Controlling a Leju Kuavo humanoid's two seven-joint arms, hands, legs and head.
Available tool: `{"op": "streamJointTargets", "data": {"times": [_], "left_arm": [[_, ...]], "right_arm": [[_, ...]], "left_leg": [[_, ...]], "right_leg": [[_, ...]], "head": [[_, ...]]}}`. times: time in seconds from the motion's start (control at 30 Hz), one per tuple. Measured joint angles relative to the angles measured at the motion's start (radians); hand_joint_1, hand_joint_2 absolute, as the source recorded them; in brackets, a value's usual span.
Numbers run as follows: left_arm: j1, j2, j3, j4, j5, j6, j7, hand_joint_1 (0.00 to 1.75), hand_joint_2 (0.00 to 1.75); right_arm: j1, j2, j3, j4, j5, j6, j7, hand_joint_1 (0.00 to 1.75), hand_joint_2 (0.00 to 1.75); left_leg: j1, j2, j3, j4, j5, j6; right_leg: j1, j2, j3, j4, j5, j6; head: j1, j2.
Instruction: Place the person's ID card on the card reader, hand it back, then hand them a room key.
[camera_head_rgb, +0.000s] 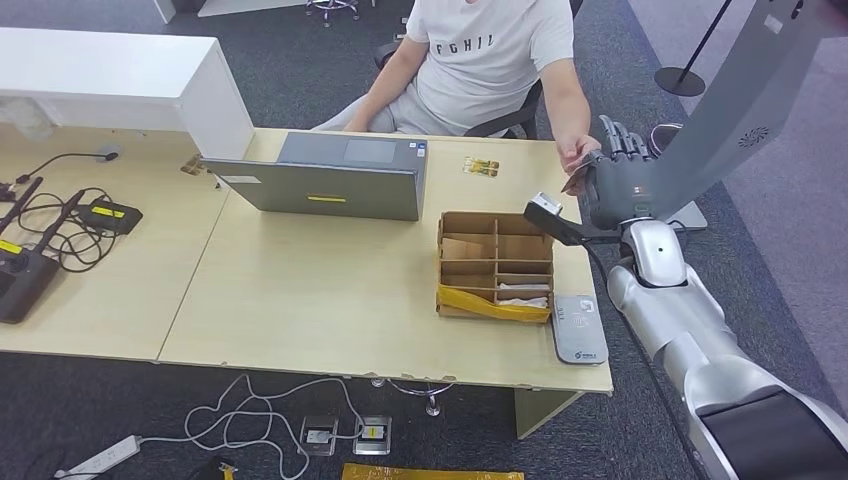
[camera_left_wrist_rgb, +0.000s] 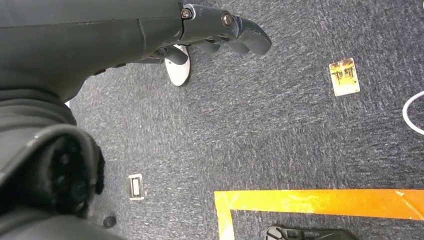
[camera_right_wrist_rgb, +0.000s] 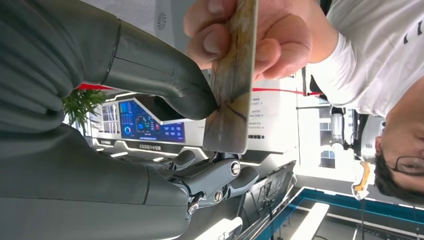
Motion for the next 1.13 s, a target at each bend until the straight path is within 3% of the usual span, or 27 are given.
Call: {"op": "streamJointTargets", "data": {"times": [0.33, 0.47, 0.73, 1.13], "left_arm": [[-0.004, 0.000, -0.001, 0.000, -0.001, 0.000, 0.000, 0.00, 0.00], [-0.004, 0.000, -0.001, 0.000, -0.001, -0.001, 0.000, 0.00, 0.00], [-0.004, -0.003, -0.002, 0.000, -0.001, 0.001, 0.000, 0.00, 0.00], [-0.006, -0.003, -0.002, 0.000, -0.005, 0.003, 0.000, 0.00, 0.00]], "right_arm": [[0.000, 0.010, 0.000, 0.043, 0.008, 0.001, 0.011, 1.73, 1.75], [0.000, 0.014, 0.000, 0.055, 0.021, -0.004, 0.016, 0.02, 1.75], [0.000, 0.019, 0.000, 0.072, 0.046, -0.082, 0.025, 0.00, 1.75], [-0.008, 0.022, 0.000, 0.075, 0.092, -0.089, 0.044, 0.00, 1.75]], "left_leg": [[0.000, 0.000, 0.000, 0.000, 0.000, 0.000], [0.000, 0.000, 0.000, 0.000, 0.000, 0.000], [0.000, 0.000, 0.000, 0.000, 0.000, 0.000], [0.000, 0.000, 0.000, 0.000, 0.000, 0.000]], "right_leg": [[0.000, 0.000, 0.000, 0.000, 0.000, 0.000], [0.000, 0.000, 0.000, 0.000, 0.000, 0.000], [0.000, 0.000, 0.000, 0.000, 0.000, 0.000], [0.000, 0.000, 0.000, 0.000, 0.000, 0.000]], "head": [[0.000, 0.000], [0.000, 0.000], [0.000, 0.000], [0.000, 0.000]]}}
